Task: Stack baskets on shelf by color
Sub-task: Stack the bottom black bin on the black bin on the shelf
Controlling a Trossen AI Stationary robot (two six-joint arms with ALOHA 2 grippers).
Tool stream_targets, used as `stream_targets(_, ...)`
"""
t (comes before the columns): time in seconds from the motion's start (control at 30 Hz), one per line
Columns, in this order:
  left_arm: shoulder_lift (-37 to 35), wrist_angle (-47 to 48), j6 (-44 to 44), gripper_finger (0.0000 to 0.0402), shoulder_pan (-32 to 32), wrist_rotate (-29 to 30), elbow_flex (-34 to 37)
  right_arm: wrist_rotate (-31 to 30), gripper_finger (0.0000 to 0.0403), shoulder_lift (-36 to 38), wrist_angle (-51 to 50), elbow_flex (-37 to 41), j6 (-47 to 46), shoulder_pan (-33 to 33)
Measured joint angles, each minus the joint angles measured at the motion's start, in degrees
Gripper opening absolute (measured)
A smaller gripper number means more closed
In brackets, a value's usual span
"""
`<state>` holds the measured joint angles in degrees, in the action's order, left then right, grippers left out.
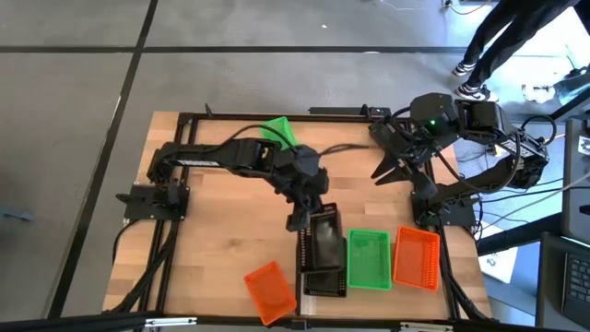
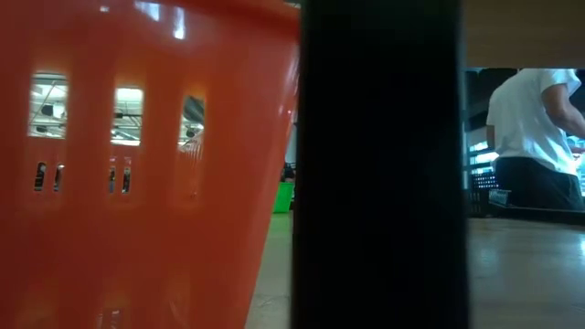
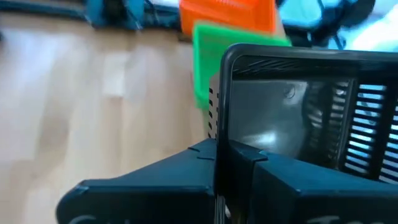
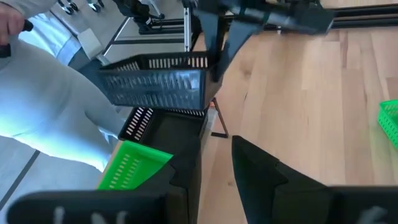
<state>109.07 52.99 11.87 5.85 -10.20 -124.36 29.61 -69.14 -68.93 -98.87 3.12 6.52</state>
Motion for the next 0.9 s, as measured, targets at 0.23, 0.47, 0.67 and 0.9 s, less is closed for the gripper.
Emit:
stream_targets(0.23, 1.39, 1.41, -0.10, 0.0000, 2.26, -2.42, 0.09, 0.01, 0.0087, 0.00, 0.17, 0.00, -0.17, 0.00)
stream_targets(0.47, 1.38, 1.35, -0.32, 0.0000, 3.20, 0.99, 0.09, 1.27, 0.0087, 0.00, 0.17, 0.00, -0.03, 0.00)
stream_targets(0.67, 3.53, 1.94, 0.04, 0.0000, 3.39, 2.01, 0.12, 3.39, 0.0087, 0.00, 0.13, 0.00, 0.44, 0.00)
stream_targets(0.9, 5.96, 0.90, 5.68, 0.0000, 4.17, 2.39, 0.07, 3.40, 0.0087, 0.01, -0.17, 0.02, 0.51, 0.00)
